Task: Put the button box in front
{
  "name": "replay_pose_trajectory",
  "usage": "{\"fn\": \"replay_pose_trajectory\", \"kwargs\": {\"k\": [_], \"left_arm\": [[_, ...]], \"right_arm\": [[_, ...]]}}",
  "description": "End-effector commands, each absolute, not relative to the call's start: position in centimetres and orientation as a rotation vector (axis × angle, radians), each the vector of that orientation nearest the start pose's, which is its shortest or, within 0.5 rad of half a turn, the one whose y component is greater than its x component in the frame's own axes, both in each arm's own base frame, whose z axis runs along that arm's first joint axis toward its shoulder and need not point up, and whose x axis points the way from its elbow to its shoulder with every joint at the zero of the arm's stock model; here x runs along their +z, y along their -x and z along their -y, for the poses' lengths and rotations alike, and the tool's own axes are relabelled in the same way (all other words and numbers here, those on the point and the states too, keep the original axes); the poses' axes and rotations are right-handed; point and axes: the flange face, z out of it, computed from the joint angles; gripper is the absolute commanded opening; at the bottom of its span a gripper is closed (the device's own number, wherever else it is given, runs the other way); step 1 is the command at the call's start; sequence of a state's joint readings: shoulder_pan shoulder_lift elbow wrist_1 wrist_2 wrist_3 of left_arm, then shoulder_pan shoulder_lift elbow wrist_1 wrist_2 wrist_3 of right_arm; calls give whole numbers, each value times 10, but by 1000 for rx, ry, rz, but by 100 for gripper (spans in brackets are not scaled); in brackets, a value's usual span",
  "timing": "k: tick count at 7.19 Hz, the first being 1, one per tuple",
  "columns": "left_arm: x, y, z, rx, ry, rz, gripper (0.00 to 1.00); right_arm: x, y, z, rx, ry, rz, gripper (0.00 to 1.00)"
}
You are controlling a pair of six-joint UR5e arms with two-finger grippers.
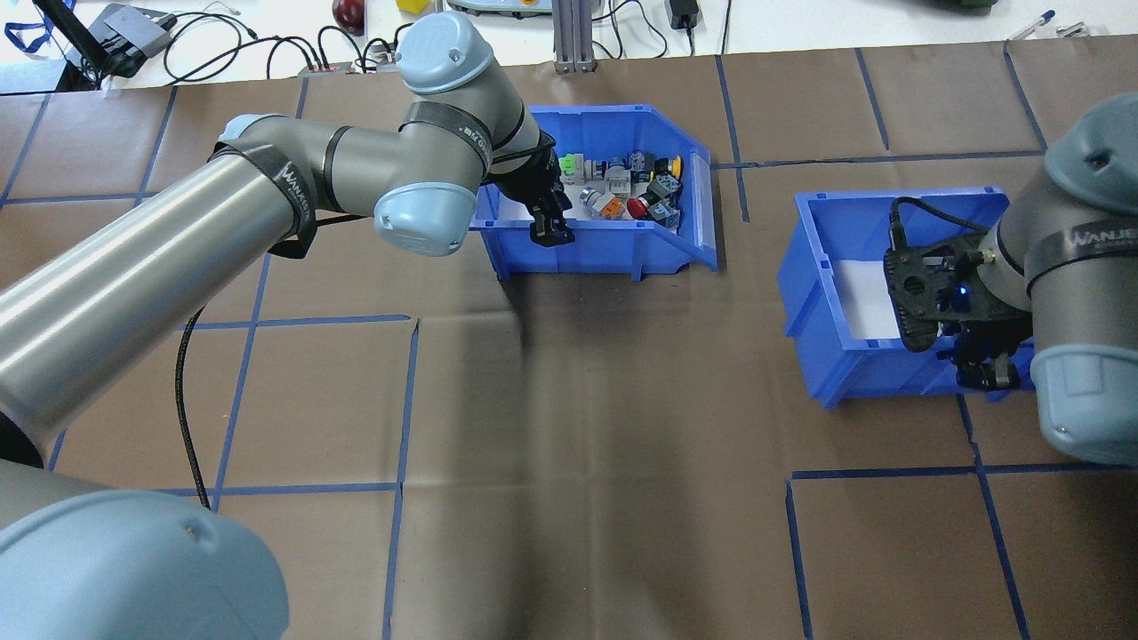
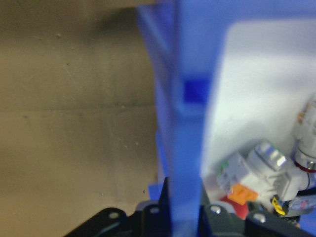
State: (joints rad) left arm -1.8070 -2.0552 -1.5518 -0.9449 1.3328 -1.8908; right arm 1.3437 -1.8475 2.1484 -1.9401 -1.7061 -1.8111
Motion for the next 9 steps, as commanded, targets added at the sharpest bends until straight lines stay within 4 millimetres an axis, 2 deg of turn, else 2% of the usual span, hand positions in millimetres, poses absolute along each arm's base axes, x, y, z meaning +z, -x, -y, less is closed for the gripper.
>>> {"fn": "replay_pose_trajectory", "kwargs": {"k": [1, 2, 3, 4, 5, 6, 7, 8, 9], "left_arm": [[305, 304, 604, 181, 2506, -2300, 98], [324, 301, 596, 171, 2496, -2321, 97], [351, 294, 575, 158, 2405, -2402, 96], [382, 275, 551, 46, 2102, -2513, 96], [408, 258, 526, 31, 1752, -2629, 98], [442, 248, 500, -31, 1423, -2830, 99], [469, 246, 484, -104, 1119, -3004, 99], [487, 241, 475, -174, 701, -3132, 99], [495, 220, 481, -206, 351, -3178, 99]], "right_arm": [[359, -43, 358, 117, 2307, -2318, 6], [354, -49, 350, 115, 2273, -2346, 6], [351, -57, 343, 113, 2282, -2334, 6], [352, -68, 340, 101, 2281, -2344, 6], [352, -89, 335, 89, 2272, -2360, 6], [351, -112, 328, 77, 2249, -2382, 6], [348, -131, 321, 69, 2232, -2397, 6], [347, -151, 313, 58, 2218, -2411, 6], [347, -173, 301, 40, 2212, -2418, 6]]}}
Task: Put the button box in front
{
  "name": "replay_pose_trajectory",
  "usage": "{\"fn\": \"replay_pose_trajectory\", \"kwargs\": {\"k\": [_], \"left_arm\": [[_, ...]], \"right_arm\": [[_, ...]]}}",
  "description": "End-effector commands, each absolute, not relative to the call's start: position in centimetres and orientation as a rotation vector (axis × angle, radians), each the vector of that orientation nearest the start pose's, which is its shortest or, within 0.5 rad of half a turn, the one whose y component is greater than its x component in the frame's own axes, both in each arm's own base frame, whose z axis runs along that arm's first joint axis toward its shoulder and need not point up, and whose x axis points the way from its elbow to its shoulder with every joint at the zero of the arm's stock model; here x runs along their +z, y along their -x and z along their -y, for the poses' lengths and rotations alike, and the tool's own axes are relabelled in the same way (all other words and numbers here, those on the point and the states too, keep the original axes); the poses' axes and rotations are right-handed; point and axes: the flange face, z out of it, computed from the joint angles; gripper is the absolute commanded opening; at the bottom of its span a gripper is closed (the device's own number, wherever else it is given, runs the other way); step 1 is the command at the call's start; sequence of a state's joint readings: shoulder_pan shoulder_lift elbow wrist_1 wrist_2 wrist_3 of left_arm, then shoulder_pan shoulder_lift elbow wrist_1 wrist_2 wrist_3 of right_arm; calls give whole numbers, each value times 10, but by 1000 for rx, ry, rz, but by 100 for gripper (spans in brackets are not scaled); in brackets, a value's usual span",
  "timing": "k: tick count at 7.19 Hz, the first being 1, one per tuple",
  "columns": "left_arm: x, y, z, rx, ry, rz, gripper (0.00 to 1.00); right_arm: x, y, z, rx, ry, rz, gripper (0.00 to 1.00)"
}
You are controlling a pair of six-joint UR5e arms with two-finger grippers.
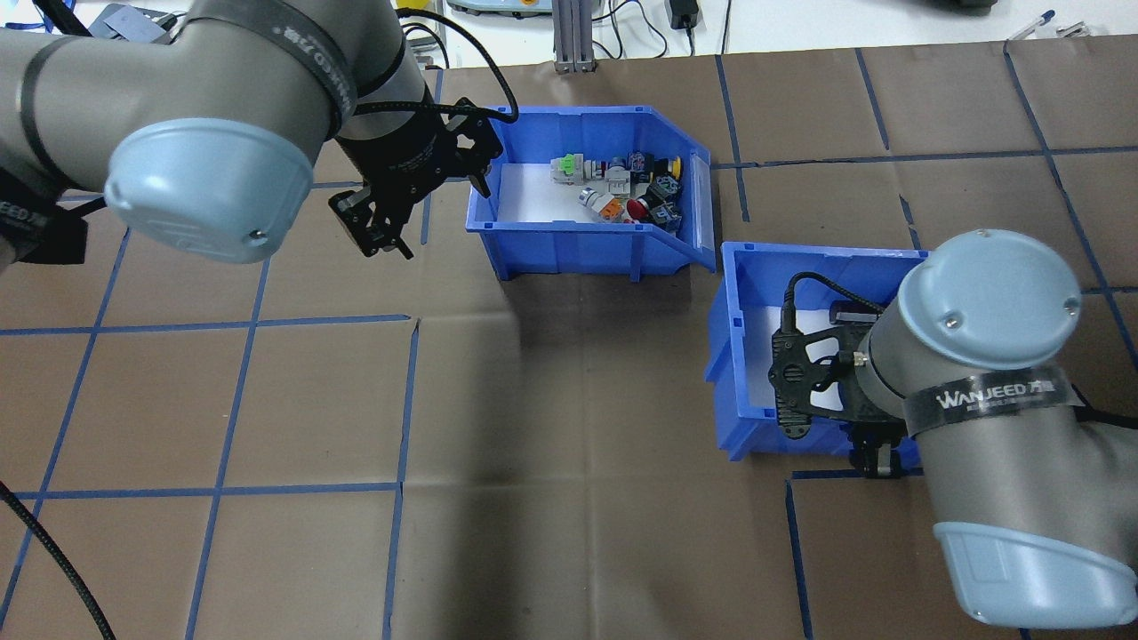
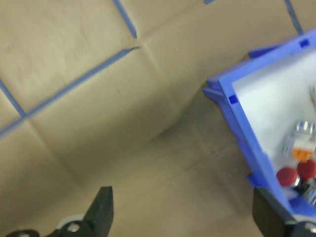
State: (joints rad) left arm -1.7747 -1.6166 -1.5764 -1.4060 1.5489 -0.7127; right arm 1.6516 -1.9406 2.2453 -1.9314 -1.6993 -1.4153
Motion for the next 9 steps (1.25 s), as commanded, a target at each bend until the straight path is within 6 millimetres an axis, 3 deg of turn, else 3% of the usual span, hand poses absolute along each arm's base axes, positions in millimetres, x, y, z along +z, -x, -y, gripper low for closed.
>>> {"fn": "replay_pose_trajectory", "kwargs": {"k": [1, 2, 3, 4, 5, 6, 7, 9], "left_arm": [[498, 203, 484, -212, 91, -3173, 99], [505, 194, 477, -240, -166, -3150, 99], [504, 193, 467, -232, -317, -3128, 99], [496, 191, 449, -210, -326, -3129, 99], [477, 187, 436, -172, -324, -3134, 99], [458, 182, 436, -183, -307, -3133, 99], [458, 167, 440, -203, -253, -3136, 99], [482, 138, 455, -261, -153, -3133, 99]], "right_arm": [[347, -193, 289, 28, 2216, -2416, 6], [343, -207, 282, 32, 2212, -2413, 7], [334, -227, 276, 44, 2227, -2394, 7], [325, -248, 265, 68, 2255, -2362, 7], [320, -261, 258, 77, 2287, -2329, 7], [316, -271, 257, 50, 2315, -2307, 7], [309, -284, 255, 39, 2352, -2273, 7], [298, -304, 249, 20, 2409, -2232, 7]]}}
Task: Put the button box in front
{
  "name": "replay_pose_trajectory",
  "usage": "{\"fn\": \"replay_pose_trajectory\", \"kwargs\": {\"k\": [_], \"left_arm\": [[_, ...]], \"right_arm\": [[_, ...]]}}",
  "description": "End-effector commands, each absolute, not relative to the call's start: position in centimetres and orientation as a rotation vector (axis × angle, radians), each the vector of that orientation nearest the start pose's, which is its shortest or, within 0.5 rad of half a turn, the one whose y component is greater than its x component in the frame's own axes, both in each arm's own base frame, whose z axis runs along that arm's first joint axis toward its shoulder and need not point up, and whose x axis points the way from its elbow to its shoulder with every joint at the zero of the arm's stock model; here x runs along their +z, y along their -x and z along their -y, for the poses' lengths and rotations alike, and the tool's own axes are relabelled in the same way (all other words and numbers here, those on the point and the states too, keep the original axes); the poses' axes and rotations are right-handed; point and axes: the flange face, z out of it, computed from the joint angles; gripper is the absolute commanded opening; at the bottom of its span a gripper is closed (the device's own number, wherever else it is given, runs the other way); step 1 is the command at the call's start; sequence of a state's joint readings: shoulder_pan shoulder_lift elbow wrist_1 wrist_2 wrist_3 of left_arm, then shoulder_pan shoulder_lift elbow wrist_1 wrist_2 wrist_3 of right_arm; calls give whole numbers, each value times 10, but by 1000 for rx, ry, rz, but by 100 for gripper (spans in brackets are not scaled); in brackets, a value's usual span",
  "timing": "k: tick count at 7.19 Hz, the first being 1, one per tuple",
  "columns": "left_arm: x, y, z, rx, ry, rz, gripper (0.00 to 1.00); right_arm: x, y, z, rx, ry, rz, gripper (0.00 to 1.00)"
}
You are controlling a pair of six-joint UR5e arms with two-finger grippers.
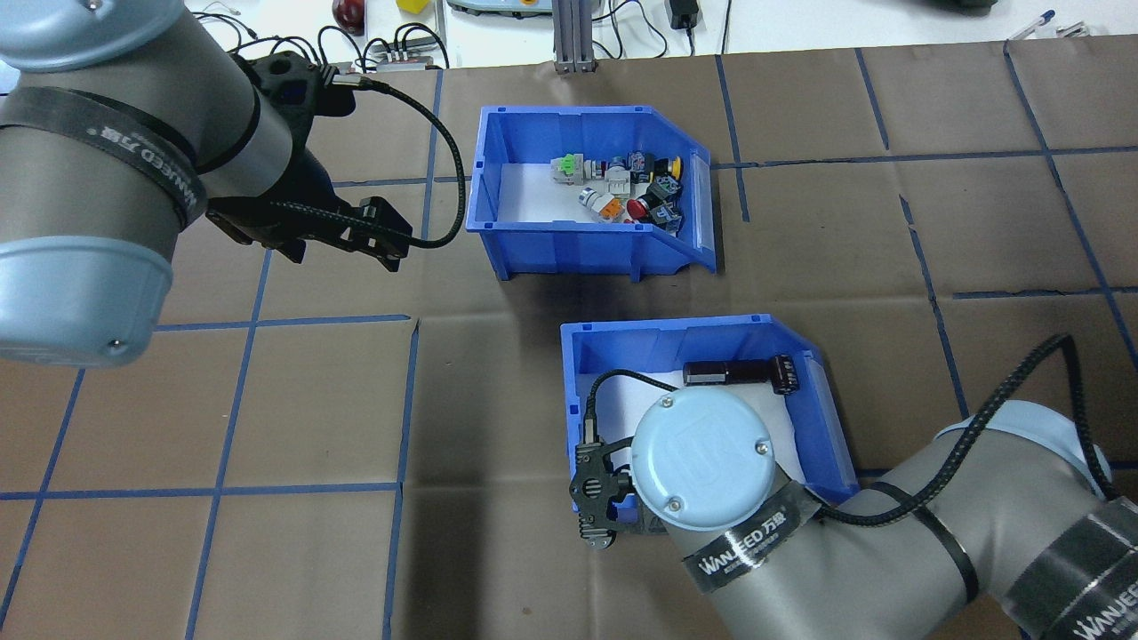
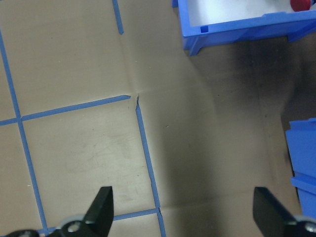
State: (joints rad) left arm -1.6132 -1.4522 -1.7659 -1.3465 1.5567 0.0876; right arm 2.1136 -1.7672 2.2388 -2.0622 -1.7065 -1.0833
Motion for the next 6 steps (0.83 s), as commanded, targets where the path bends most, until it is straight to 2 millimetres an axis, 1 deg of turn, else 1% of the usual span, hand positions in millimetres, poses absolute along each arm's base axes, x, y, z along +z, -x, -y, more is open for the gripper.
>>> {"fn": "replay_pose_trajectory", "kwargs": {"k": [1, 2, 3, 4, 5, 6], "left_arm": [[499, 136, 458, -263, -150, -3129, 99], [502, 136, 463, -223, -148, -3135, 99], [499, 137, 460, -212, -152, -3133, 99], [501, 137, 459, -217, -152, -3132, 99], [502, 136, 460, -219, -150, -3132, 99], [502, 136, 460, -219, -152, -3130, 99]], "right_arm": [[298, -306, 249, 20, 2409, -2232, 7], [297, -307, 248, 19, 2396, -2243, 7], [297, -312, 248, 15, 2401, -2241, 7], [302, -320, 252, 9, 2389, -2257, 7], [297, -329, 253, 26, 2402, -2241, 7], [291, -332, 256, 37, 2392, -2250, 7]]}}
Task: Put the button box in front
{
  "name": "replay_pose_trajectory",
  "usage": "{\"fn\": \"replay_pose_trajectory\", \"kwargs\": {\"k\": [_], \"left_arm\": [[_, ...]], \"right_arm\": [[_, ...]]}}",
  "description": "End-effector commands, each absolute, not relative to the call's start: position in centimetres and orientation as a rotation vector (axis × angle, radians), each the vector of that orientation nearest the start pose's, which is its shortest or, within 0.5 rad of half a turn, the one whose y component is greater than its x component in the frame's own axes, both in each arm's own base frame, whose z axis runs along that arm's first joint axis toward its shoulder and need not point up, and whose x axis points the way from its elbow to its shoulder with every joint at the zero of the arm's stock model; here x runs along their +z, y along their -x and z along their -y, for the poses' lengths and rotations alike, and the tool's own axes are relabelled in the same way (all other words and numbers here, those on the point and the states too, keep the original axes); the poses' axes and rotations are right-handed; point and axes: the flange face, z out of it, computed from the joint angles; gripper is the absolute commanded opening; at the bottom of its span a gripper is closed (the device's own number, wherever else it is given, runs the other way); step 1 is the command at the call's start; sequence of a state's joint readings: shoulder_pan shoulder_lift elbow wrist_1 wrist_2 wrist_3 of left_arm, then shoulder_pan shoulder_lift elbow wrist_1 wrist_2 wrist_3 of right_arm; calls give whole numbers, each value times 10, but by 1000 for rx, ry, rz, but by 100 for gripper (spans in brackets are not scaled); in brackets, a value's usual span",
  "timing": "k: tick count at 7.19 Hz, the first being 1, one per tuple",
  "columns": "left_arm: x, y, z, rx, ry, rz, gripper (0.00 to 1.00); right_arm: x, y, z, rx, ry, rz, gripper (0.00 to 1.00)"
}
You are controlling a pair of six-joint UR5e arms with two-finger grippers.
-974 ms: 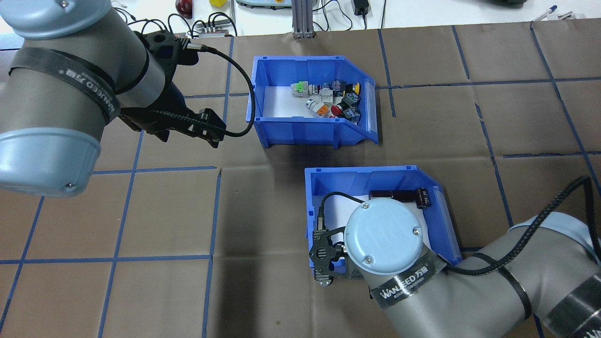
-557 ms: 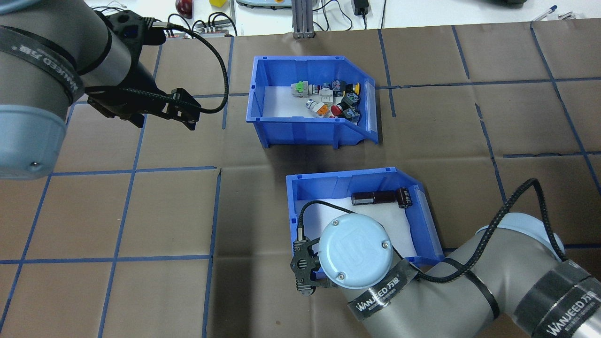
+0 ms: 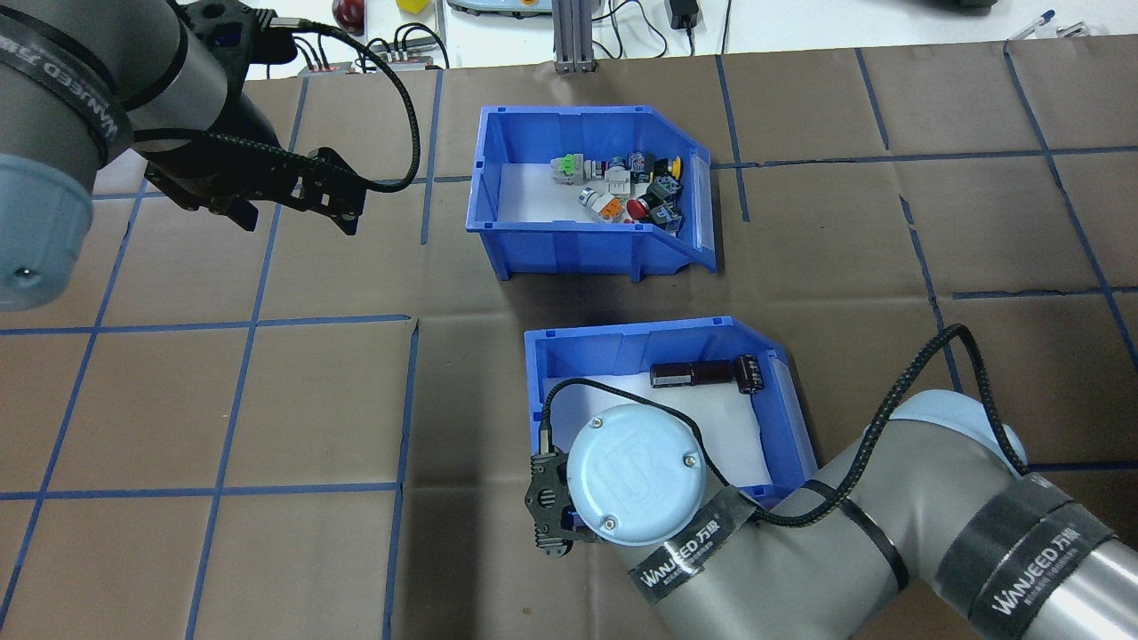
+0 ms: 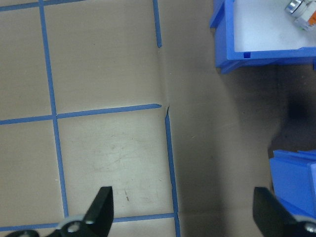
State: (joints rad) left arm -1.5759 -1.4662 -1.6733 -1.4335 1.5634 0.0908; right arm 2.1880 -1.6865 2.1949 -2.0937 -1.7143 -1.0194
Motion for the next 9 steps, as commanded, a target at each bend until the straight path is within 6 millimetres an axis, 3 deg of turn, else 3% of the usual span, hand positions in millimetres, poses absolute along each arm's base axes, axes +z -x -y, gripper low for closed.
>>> {"fn": "replay_pose_trajectory", "kwargs": {"k": [1, 2, 3, 4, 7, 9], "left_arm": [[503, 135, 460, -226, -152, -3129, 99], [500, 135, 462, -219, -180, -3127, 99], [498, 135, 462, -219, -183, -3127, 99], [497, 135, 462, -219, -183, -3128, 99], [501, 134, 467, -234, -181, -3127, 99], [503, 134, 466, -229, -181, -3127, 99]], "right_arm": [[289, -333, 256, 44, 2390, -2251, 13], [289, -333, 256, 44, 2376, -2258, 66], [293, -332, 256, 30, 2343, -2300, 100], [299, -332, 259, 27, 2343, -2309, 100], [354, -320, 272, 60, 2311, -2364, 100], [381, -272, 300, 38, 2142, -2525, 100]]}}
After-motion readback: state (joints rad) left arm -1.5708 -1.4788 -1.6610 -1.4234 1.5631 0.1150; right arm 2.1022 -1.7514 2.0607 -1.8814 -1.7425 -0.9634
